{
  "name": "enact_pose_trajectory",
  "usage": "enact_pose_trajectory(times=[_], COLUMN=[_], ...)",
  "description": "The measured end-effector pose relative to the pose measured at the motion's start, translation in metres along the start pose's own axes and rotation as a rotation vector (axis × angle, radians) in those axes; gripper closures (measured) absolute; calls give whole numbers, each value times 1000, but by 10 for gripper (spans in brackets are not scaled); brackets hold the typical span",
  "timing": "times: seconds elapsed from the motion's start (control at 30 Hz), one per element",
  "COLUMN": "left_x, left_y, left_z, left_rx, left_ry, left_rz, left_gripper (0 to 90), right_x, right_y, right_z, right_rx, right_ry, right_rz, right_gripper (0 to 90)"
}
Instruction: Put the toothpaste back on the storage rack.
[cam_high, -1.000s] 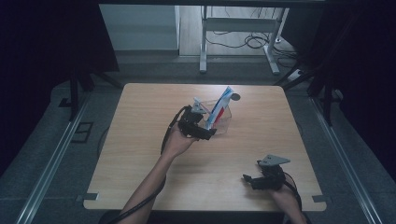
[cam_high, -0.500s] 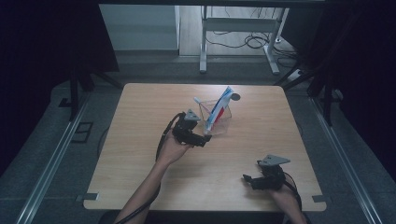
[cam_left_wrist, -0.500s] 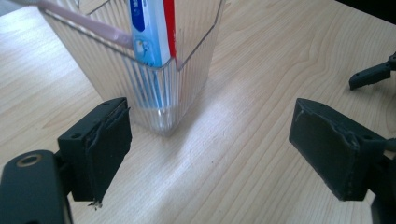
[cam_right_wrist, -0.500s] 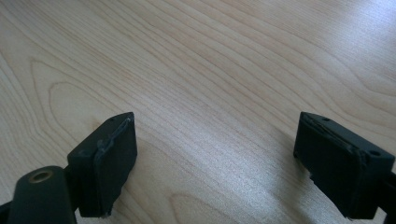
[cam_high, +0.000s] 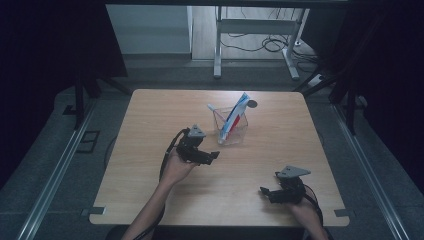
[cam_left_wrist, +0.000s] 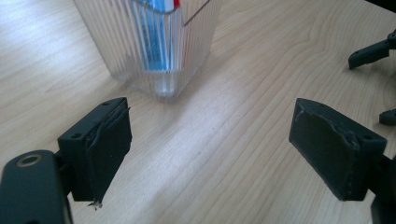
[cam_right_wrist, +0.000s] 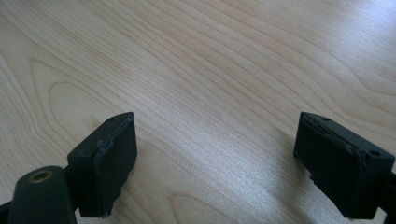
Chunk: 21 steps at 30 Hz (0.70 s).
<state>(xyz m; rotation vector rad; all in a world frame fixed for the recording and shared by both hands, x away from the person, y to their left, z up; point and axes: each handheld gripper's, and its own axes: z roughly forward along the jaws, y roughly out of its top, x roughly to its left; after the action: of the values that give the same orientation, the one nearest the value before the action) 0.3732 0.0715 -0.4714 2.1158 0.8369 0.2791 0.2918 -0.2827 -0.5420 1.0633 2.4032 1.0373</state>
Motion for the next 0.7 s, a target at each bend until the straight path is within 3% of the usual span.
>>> enact_pose_trajectory(times=[0.7], left_x=[-2], left_y=[-47], left_z=[-24], left_rx=[0], left_ry=[15], left_rz=[-38], left_gripper=[135], right_x=[0], right_y=[0], right_z=[0], right_rx=[1], right_ry=[0], right_rz=[3], right_gripper=[133])
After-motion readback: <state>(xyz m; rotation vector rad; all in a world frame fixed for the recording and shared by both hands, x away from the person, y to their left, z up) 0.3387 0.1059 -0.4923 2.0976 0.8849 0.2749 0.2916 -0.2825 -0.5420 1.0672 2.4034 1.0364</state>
